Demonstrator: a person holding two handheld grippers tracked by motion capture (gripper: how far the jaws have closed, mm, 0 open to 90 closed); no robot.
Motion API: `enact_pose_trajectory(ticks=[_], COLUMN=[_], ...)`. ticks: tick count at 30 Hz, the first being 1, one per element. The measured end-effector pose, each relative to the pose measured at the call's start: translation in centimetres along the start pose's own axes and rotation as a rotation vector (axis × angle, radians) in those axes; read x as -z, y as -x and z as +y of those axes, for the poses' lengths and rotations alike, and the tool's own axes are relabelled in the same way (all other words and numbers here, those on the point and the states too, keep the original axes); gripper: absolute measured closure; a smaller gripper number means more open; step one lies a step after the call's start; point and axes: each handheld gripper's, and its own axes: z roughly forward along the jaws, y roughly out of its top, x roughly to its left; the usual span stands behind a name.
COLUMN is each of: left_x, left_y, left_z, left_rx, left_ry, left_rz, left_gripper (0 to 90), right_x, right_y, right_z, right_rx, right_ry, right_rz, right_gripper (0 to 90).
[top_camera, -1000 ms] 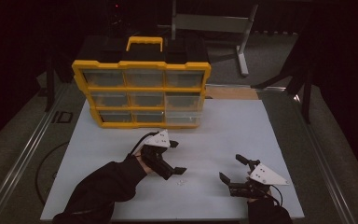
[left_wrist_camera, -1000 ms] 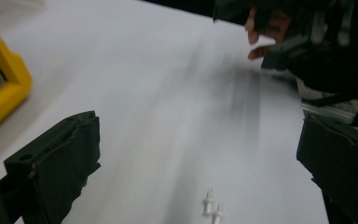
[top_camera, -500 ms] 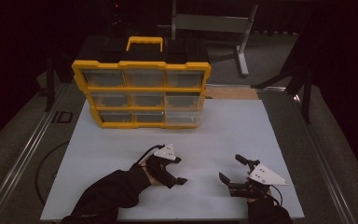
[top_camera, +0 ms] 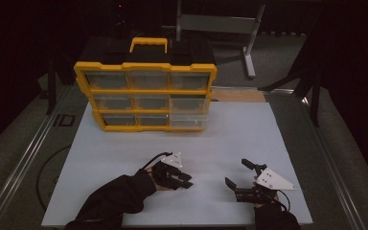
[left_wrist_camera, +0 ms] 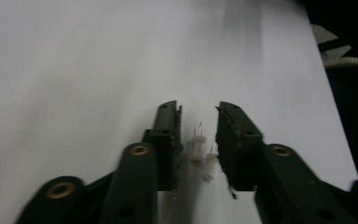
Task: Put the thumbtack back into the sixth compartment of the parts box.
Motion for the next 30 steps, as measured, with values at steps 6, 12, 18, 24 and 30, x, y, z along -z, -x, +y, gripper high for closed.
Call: enact_pose_trajectory(ticks=[6,12,18,24,30], left_x=[-0.4,-0.4,-0.1,1.0,2.5], left_y=[-0.1,-0.3,-0.3,-0.2,0.0], left_z=[-0.1,0.0,0.2,1.1,2.4], left_rx=[-0.001,-0.002,-0.002,-0.008,-0.027], left_ry=[-0.026,-0.035,-0.031,-0.018,0.002], left_rz=[0.004,0.003,0.003,0.0,0.004], left_gripper=[79.2,85.1,85.9,86.0,86.0], right_x=[0.0,0.0,0.0,0.0,0.0], right_y=[0.0,0.0,0.0,0.0,0.0], right_z=[0.0,0.0,0.0,0.0,0.0], right_rx=[0.0,0.001,0.0,0.0,0.0], right_ry=[0.001,0.0,0.001,0.0,0.002], right_rz=[0.0,-0.001,-0.001,-0.002,-0.003], right_gripper=[10.9,10.9,10.9,10.9,10.9])
